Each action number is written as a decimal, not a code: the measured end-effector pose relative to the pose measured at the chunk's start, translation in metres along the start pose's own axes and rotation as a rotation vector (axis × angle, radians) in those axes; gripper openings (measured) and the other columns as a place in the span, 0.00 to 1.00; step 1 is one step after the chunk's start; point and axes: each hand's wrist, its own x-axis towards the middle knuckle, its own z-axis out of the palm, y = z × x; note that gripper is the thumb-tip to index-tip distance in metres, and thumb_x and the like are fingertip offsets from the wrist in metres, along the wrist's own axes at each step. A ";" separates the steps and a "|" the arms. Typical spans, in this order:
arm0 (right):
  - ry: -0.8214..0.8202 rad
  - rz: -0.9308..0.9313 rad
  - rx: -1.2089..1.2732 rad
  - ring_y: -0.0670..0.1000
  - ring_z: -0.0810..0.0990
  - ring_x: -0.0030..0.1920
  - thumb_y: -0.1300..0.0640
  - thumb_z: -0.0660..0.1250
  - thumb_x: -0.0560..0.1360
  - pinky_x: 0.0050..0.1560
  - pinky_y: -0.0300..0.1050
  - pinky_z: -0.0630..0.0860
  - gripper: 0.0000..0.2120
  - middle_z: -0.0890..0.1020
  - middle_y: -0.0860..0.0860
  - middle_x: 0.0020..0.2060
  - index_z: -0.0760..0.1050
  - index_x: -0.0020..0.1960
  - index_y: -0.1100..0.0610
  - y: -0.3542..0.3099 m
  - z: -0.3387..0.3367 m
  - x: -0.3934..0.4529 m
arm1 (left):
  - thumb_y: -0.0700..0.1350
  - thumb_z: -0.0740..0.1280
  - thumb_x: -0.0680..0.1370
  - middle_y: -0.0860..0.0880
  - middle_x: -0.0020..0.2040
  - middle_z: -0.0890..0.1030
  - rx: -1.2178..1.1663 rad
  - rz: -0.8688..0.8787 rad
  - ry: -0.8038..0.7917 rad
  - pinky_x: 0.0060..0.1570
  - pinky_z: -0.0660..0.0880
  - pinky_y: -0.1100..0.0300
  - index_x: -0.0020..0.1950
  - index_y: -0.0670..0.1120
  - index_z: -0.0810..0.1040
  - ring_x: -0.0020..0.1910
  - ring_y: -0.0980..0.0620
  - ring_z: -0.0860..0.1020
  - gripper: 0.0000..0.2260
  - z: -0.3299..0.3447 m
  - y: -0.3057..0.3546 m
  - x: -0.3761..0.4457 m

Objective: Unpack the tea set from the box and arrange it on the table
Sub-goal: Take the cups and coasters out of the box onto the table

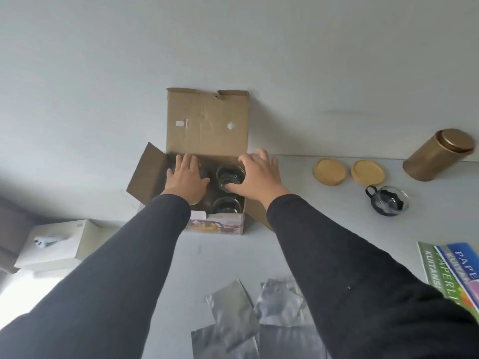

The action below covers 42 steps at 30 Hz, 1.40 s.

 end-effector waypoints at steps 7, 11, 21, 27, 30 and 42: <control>-0.137 0.146 -0.183 0.57 0.54 0.73 0.32 0.70 0.62 0.65 0.61 0.56 0.43 0.73 0.55 0.64 0.64 0.67 0.58 -0.029 0.021 0.020 | 0.57 0.47 0.82 0.46 0.79 0.42 0.009 0.041 -0.057 0.75 0.45 0.44 0.79 0.43 0.41 0.78 0.46 0.39 0.31 0.012 -0.012 0.005; -0.128 0.216 -0.192 0.57 0.57 0.72 0.35 0.71 0.65 0.66 0.61 0.57 0.42 0.73 0.56 0.65 0.63 0.68 0.60 -0.037 0.028 0.026 | 0.55 0.45 0.83 0.46 0.79 0.41 -0.021 0.054 -0.046 0.76 0.43 0.44 0.79 0.42 0.40 0.78 0.46 0.39 0.29 0.013 -0.013 0.003; 0.123 0.168 0.039 0.56 0.69 0.61 0.35 0.73 0.61 0.63 0.49 0.65 0.40 0.71 0.54 0.59 0.69 0.64 0.57 -0.031 0.012 0.016 | 0.52 0.43 0.83 0.46 0.79 0.45 -0.189 0.031 -0.044 0.76 0.43 0.43 0.79 0.42 0.45 0.78 0.46 0.41 0.26 0.008 -0.009 0.005; 0.449 0.216 0.390 0.52 0.73 0.51 0.45 0.80 0.58 0.48 0.37 0.69 0.39 0.68 0.55 0.56 0.68 0.60 0.62 -0.003 -0.028 -0.009 | 0.50 0.45 0.83 0.43 0.79 0.50 -0.272 0.039 0.138 0.76 0.46 0.44 0.78 0.39 0.49 0.78 0.43 0.43 0.26 -0.006 0.035 0.001; 0.556 0.290 0.410 0.52 0.72 0.50 0.47 0.80 0.57 0.46 0.36 0.69 0.38 0.69 0.56 0.54 0.68 0.57 0.63 0.033 -0.034 -0.030 | 0.47 0.48 0.83 0.43 0.79 0.49 -0.298 0.125 0.174 0.76 0.46 0.46 0.78 0.39 0.49 0.78 0.43 0.43 0.25 -0.007 0.081 -0.004; 0.349 0.506 0.452 0.54 0.72 0.57 0.45 0.80 0.60 0.55 0.42 0.70 0.40 0.69 0.55 0.58 0.65 0.62 0.61 0.195 0.010 -0.105 | 0.50 0.62 0.80 0.41 0.78 0.49 0.002 0.231 -0.238 0.75 0.54 0.48 0.77 0.39 0.49 0.78 0.42 0.45 0.33 0.111 0.222 -0.024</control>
